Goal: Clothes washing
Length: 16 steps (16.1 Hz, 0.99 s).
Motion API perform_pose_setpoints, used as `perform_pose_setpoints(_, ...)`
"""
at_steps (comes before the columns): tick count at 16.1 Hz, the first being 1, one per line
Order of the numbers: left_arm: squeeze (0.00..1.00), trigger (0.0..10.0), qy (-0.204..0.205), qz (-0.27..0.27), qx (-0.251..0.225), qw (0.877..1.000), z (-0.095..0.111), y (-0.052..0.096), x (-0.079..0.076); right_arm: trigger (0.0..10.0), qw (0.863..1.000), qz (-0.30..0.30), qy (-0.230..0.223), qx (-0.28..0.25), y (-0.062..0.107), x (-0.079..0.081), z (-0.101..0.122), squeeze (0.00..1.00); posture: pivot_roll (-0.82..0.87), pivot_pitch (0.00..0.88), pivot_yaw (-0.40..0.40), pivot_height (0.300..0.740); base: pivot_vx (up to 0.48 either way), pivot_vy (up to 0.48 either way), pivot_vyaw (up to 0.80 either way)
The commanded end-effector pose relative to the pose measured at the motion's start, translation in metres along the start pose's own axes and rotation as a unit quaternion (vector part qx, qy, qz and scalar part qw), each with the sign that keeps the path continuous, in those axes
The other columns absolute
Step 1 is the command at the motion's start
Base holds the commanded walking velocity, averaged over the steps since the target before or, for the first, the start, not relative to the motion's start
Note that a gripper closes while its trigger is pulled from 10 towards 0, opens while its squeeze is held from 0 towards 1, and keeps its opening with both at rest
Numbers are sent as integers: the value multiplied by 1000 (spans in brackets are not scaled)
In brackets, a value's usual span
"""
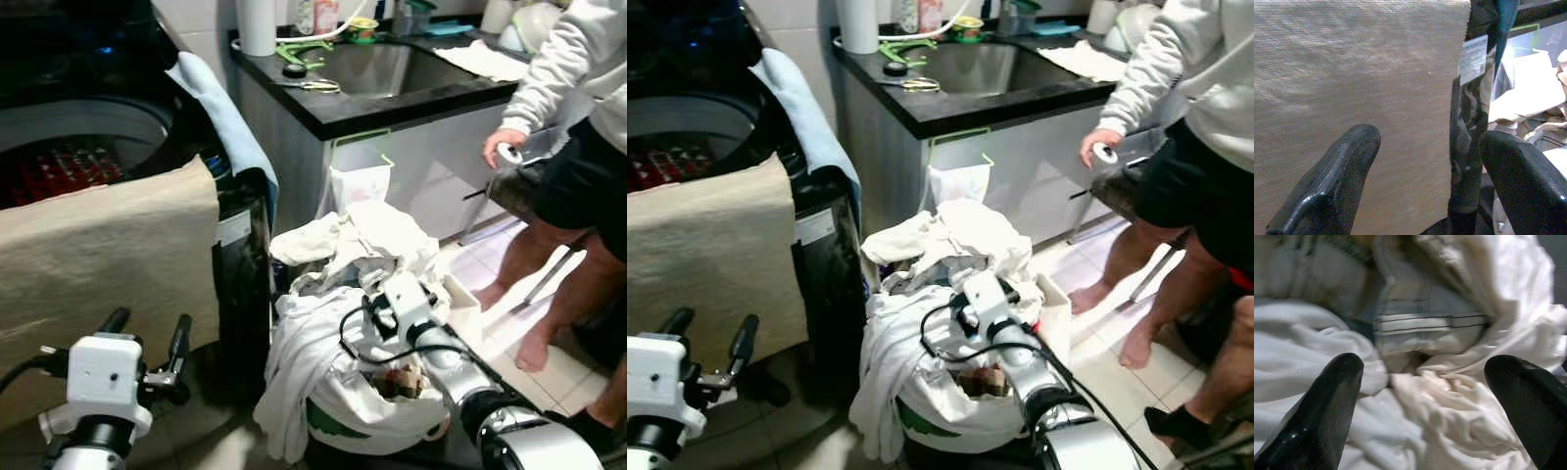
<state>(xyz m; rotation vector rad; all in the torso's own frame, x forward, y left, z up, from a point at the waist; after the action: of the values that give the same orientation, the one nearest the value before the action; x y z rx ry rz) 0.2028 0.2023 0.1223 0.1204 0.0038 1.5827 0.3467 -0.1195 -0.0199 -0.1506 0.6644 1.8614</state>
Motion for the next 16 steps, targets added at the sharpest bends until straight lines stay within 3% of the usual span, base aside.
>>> perform_pose_setpoints(1,0,10000,-2,-1,-2,1000,5,1,0,10000,1000,-5,14,-2,1,-2,-1,0,376,0,-44,727,0,0,0)
perform_pose_setpoints(6,0,10000,2,1,-3,1000,20,2,-2,10000,992,-2,128,3,3,4,-6,0,373,49,-34,727,0,0,0)
perform_pose_setpoints(9,0,10000,4,-2,2,1000,19,5,-4,10000,994,-14,105,-20,2,4,5,0,374,57,-36,727,0,0,0)
perform_pose_setpoints(10,0,10000,5,1,6,1000,19,6,-4,10000,993,-63,83,-52,1,-9,20,0,377,53,-40,727,0,0,0)
perform_pose_setpoints(11,0,10000,5,4,9,1000,19,7,-2,10000,990,-120,27,-62,-1,-27,30,0,371,59,-42,727,0,0,0)
perform_pose_setpoints(13,0,10000,5,7,10,1000,18,6,-1,10000,983,-153,-88,-52,-5,-43,33,0,363,45,-48,727,0,0,0)
perform_pose_setpoints(16,0,10000,8,6,6,1000,18,3,-4,10000,983,-128,-132,-20,-10,-33,26,0,365,44,-54,727,0,0,0)
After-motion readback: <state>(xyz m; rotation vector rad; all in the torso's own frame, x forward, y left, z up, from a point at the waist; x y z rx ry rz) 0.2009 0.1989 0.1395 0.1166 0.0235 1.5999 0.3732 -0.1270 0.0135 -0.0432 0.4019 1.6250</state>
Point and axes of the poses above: a point about 5 cm out from each wrist's last joint towards the gripper, its own y axis pointing back from the gripper into the wrist, its own z axis along the axis of the wrist's last joint, x = y × z, the point moved 6 cm from there along -y, pointing out of the wrist towards the gripper, and after that the axes turned 7 degrees about y, right-handed, at the moved point
